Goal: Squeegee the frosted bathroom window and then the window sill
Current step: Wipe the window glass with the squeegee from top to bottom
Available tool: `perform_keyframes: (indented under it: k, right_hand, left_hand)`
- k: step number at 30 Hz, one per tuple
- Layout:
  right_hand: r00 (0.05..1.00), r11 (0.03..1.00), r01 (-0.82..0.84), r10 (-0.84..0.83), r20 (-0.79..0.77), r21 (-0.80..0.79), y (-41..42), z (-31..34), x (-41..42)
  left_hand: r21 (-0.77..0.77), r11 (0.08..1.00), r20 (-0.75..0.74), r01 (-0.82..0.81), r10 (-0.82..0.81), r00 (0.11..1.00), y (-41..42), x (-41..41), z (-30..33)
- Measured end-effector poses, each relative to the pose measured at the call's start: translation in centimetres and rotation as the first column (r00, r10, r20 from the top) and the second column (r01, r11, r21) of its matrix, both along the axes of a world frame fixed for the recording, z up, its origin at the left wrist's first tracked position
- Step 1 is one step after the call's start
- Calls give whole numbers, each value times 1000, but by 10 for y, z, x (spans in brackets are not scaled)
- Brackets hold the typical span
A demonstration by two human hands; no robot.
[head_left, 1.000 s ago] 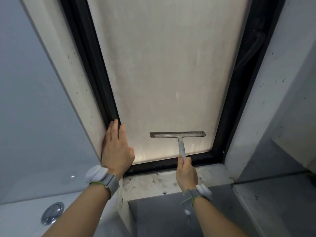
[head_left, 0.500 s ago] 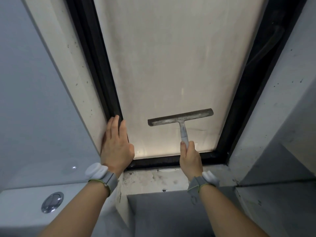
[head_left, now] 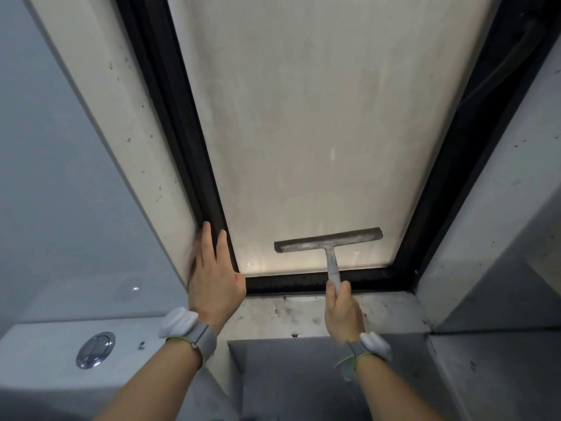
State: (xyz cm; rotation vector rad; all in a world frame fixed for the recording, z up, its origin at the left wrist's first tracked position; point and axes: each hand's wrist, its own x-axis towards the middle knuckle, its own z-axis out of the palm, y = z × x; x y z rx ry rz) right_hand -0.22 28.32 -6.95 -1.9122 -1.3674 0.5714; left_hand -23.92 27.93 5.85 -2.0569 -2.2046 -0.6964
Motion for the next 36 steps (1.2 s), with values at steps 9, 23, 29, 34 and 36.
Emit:
perform_keyframes:
  k: [9,23,29,34,36]
  right_hand:
    - [1000,1000,-4,4,15,-15,-17,-2,-3]
    - [593,825,-556,307,744,103,38,100,-29]
    - [491,781,-625,401,773,-9,46,115,-53]
    - [456,805,-591,388,801,-54,48,115,-61]
    - [472,813,-580,388,792,-53,50,114,-59]
  left_hand:
    - [-12,1000,4,12,-12,1000,0,-4,-6]
    - [91,995,226,43,-62,972,2,-7,-1]
    - [119,992,233,46,-73,970,3,-10,-2]
    - [113,993,237,44,-70,969,4,-9,-3]
    - [102,994,236,44,-67,969,4,-9,-3]
